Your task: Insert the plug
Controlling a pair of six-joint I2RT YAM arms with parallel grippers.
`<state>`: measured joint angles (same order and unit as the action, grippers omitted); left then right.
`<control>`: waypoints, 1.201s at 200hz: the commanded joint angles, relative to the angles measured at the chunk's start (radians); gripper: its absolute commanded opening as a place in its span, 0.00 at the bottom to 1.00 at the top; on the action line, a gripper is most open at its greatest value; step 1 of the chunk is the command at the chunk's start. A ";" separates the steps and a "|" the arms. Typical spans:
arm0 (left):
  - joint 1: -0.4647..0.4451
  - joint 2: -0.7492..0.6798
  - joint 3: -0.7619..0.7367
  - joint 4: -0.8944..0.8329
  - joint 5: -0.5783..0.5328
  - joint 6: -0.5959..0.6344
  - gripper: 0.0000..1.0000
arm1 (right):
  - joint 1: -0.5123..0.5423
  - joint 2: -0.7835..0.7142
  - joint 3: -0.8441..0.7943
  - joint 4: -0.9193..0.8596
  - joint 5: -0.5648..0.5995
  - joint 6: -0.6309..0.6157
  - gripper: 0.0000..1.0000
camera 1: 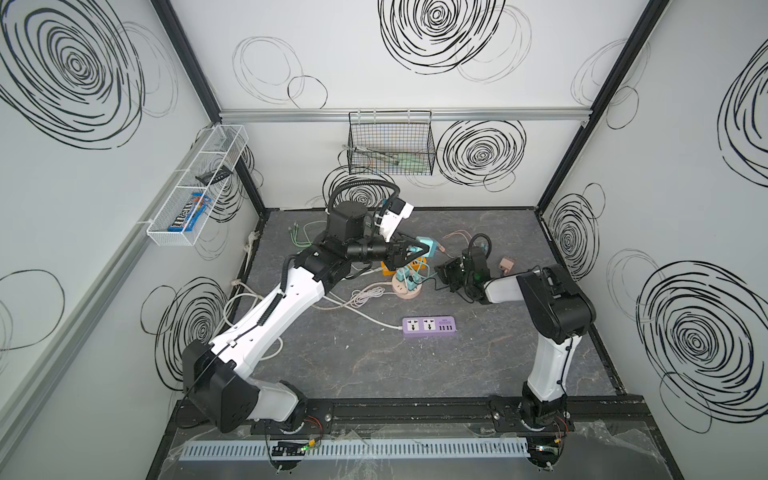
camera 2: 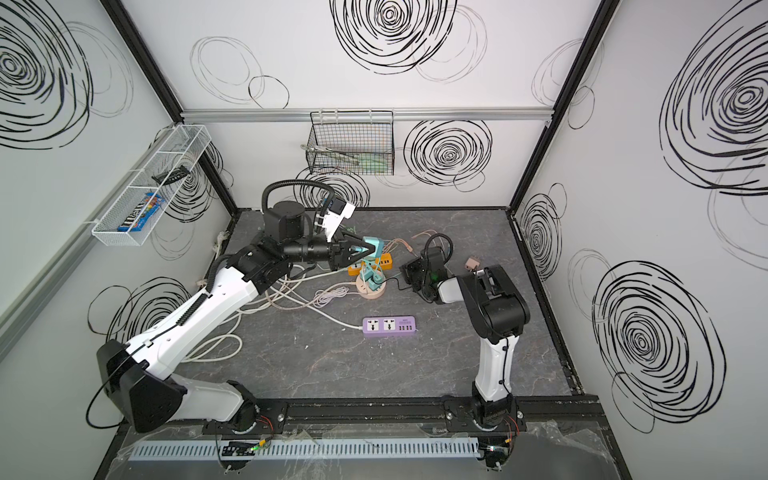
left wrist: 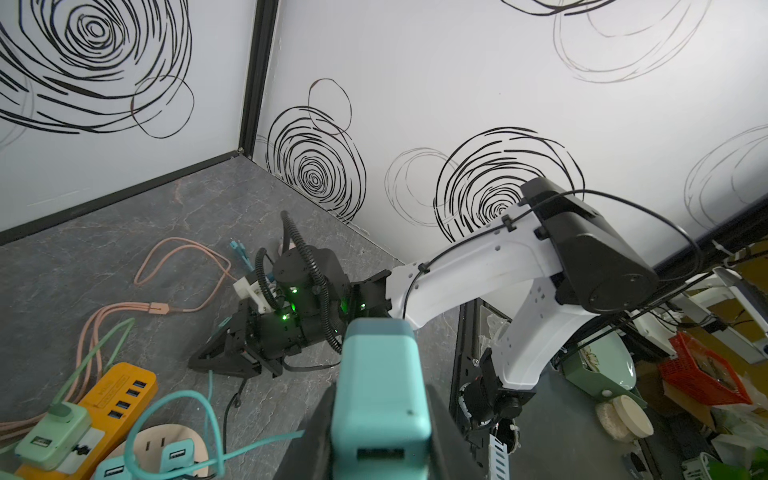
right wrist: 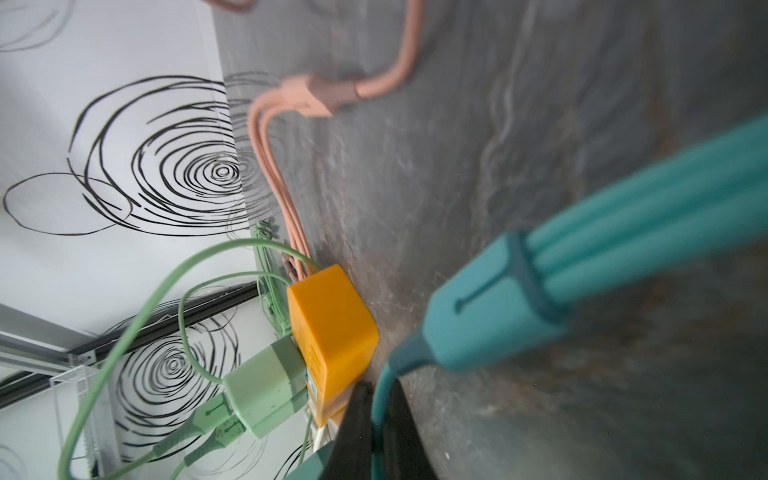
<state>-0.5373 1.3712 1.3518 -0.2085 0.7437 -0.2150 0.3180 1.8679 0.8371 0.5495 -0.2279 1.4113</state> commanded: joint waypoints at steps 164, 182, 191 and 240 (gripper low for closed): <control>0.258 -0.368 -0.153 0.128 -0.437 -0.099 0.00 | 0.149 -0.412 0.389 -0.208 0.037 -1.011 0.00; 0.276 -0.435 -0.148 0.085 -0.550 -0.073 0.00 | 0.222 -0.357 0.469 -0.212 0.016 -1.087 0.00; 0.282 -0.457 -0.132 0.039 -0.645 -0.054 0.00 | 0.257 -0.327 0.510 -0.221 0.009 -1.115 0.00; 0.330 -0.541 -0.109 -0.107 -1.172 -0.029 0.00 | 0.461 -0.100 0.699 -0.219 -0.033 -1.150 0.00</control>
<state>-0.2287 0.8532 1.2186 -0.2558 -0.0875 -0.2684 0.6899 1.6684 1.4376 0.3325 -0.2295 0.3305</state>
